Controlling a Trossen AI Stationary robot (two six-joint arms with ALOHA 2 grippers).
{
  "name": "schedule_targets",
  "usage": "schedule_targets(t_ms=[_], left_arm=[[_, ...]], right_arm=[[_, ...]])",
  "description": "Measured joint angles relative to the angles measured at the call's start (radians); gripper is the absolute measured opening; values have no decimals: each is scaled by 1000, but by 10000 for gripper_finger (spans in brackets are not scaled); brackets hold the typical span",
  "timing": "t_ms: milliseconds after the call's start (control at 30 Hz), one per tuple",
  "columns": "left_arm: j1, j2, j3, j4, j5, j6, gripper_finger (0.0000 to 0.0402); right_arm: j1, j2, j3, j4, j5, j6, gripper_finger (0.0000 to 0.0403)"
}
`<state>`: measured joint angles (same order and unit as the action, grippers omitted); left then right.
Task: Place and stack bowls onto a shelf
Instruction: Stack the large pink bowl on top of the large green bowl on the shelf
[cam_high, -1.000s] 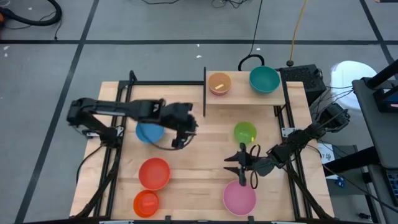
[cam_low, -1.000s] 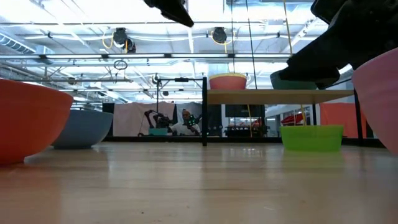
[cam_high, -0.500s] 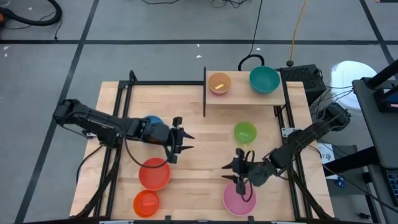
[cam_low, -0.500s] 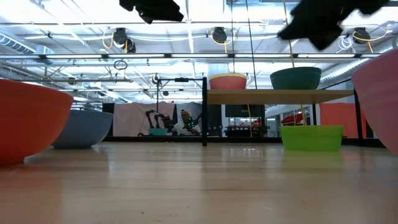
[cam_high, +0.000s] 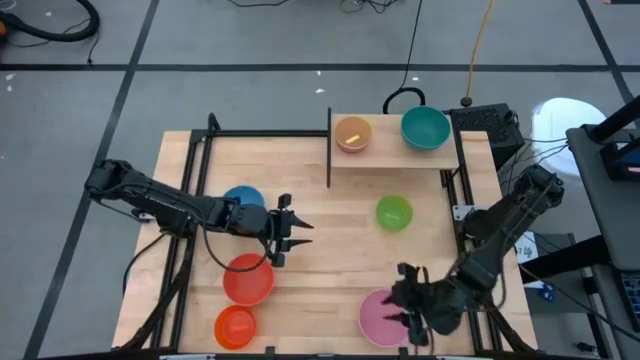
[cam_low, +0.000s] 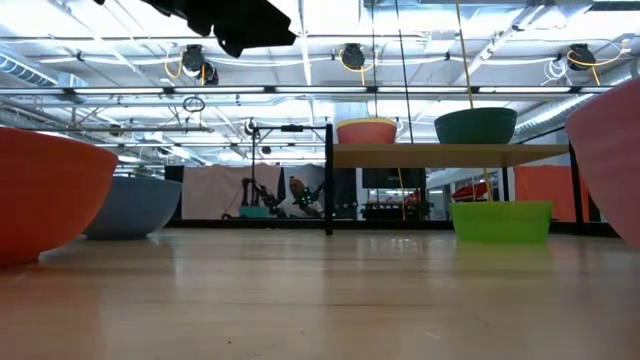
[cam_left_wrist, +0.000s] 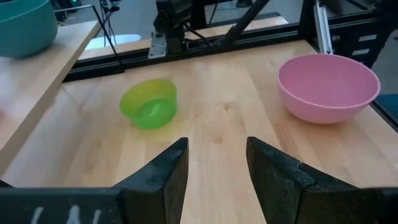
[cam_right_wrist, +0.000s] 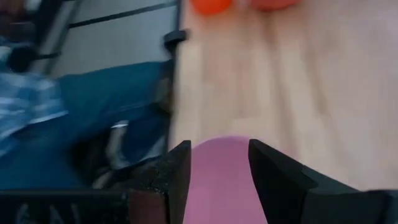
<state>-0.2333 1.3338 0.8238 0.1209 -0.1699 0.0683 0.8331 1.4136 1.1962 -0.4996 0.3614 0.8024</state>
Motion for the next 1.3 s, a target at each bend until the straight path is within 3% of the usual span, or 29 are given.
schedule_targets(t_ms=[133,267,433,567,867,1167,1300], left_arm=[[0,0,-26,58,0,2,168],[1,0,-33,67,0,0,168],[1,0,-33,74,1,1,168],[1,0,-33,80,1,1,168],[1,0,-33,78,2,9,168],[14,2,-33,76,3,25,168],[19,2,-33,76,3,25,168]], right_arm=[[49,2,15,-6,-14,120,155],[78,35,16,-5,-96,256,155],[96,90,27,-4,-184,302,155],[99,135,27,-5,-230,272,155],[96,224,27,2,-270,20,155],[96,287,27,-3,-287,-41,153],[96,304,27,7,-288,-84,131]])
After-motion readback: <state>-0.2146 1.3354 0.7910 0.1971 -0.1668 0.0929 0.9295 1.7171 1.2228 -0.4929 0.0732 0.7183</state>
